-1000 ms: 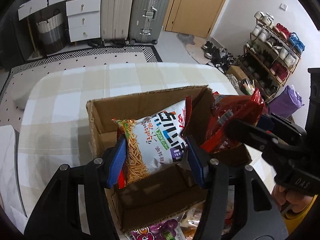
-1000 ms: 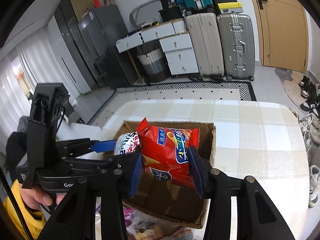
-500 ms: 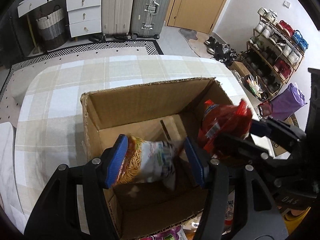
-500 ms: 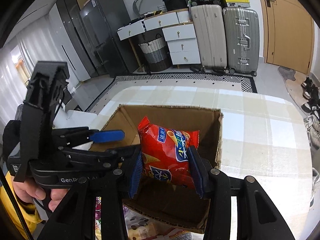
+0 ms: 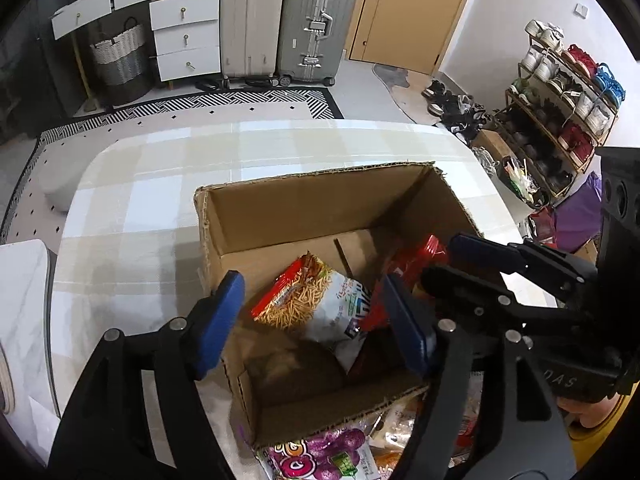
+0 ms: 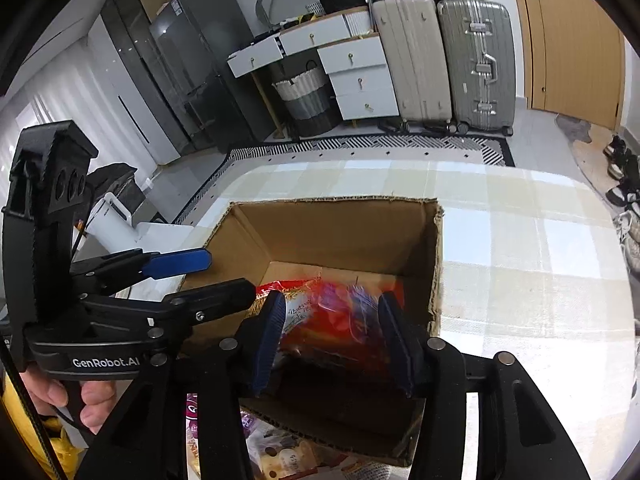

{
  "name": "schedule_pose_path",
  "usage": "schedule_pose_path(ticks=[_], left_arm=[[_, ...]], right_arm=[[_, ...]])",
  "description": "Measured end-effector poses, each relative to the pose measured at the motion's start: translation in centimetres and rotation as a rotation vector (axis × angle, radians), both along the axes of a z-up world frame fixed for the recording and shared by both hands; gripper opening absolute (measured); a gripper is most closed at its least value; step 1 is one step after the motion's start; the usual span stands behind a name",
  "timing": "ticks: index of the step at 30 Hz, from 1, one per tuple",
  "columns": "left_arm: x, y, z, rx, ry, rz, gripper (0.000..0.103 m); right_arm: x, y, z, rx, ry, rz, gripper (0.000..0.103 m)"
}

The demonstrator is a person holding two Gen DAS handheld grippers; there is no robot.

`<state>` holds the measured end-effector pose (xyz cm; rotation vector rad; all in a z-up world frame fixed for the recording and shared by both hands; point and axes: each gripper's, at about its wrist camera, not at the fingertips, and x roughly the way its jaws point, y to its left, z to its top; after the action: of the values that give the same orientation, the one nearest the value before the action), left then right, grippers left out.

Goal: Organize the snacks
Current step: 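Open both tools to drop the bags into the box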

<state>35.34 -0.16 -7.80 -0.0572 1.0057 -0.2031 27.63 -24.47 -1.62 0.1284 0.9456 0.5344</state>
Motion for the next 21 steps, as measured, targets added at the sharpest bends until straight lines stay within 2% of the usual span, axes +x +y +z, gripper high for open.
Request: schedule_pose_path(ticks=[3, 8, 14, 21], left_arm=[[-1.1, 0.0, 0.7, 0.005, -0.009, 0.012, 0.079], [-3.6, 0.0, 2.8, 0.014, -0.042, 0.018, 0.079], [-7.8, 0.1, 6.5, -0.003, -0.1, 0.029, 0.08], [-14.6, -0.3, 11.9, 0.021, -0.213, 0.043, 0.081]], right_arm=[[-0.6, -0.3, 0.8, 0.006, -0.013, -0.011, 0.05], [-2.3, -1.2, 3.3, 0.034, -0.062, -0.023, 0.05], [-6.1, -1.9, 7.8, 0.054, -0.155, -0.037, 0.051], [-12.5, -3.1, 13.5, 0.088, -0.29, -0.054, 0.066]])
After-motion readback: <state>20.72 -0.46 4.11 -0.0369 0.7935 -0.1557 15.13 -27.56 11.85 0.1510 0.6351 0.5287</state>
